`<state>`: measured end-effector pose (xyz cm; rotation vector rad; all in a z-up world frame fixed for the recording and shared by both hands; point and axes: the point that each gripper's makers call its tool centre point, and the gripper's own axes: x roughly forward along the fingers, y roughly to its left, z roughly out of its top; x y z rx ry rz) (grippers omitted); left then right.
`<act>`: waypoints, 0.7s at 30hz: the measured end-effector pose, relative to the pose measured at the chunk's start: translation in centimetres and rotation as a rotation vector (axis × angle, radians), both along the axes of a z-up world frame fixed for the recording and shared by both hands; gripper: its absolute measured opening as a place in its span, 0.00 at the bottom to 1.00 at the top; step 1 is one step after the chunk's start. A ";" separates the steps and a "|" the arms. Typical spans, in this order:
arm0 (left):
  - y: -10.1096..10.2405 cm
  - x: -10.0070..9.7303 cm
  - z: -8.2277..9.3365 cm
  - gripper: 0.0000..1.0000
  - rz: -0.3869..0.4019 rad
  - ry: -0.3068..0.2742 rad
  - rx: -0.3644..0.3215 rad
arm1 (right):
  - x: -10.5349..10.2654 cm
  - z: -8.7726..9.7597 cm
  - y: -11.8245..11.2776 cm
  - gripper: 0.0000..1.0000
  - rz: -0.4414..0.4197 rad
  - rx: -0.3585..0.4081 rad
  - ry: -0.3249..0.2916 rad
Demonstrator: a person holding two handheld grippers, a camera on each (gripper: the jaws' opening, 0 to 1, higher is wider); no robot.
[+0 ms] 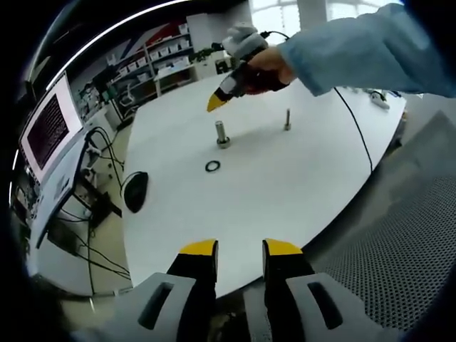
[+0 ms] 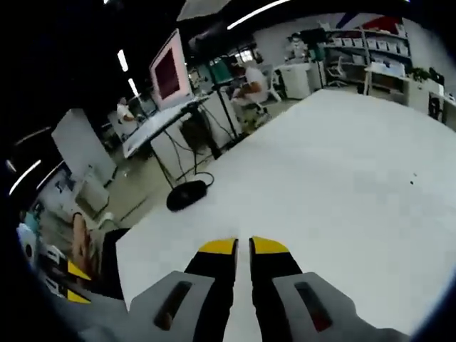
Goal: Place the washer onto the threaded stud by aligning its center hole with the stud, sliding it down to the base, and recovering from edge contact or off-axis alignment until the washer reaches the visible bottom stop.
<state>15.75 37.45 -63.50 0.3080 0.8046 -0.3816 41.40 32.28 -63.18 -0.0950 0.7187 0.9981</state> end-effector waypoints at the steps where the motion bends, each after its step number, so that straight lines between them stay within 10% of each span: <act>1: 0.0 0.0 0.0 0.23 0.000 -0.001 -0.001 | -0.2 0.1 0.3 0.09 0.022 -0.003 -0.017; 8: 0.0 0.0 0.0 0.23 0.002 0.000 -0.001 | -2.1 -0.4 1.7 0.09 0.209 -0.109 -0.139; 15: 0.0 0.0 0.0 0.23 0.003 0.000 -0.002 | -3.4 -3.2 2.1 0.15 0.481 -0.375 -0.327; 21: 0.0 0.0 0.0 0.23 0.004 0.001 -0.003 | -5.1 -5.3 3.1 0.16 0.590 -0.417 -0.279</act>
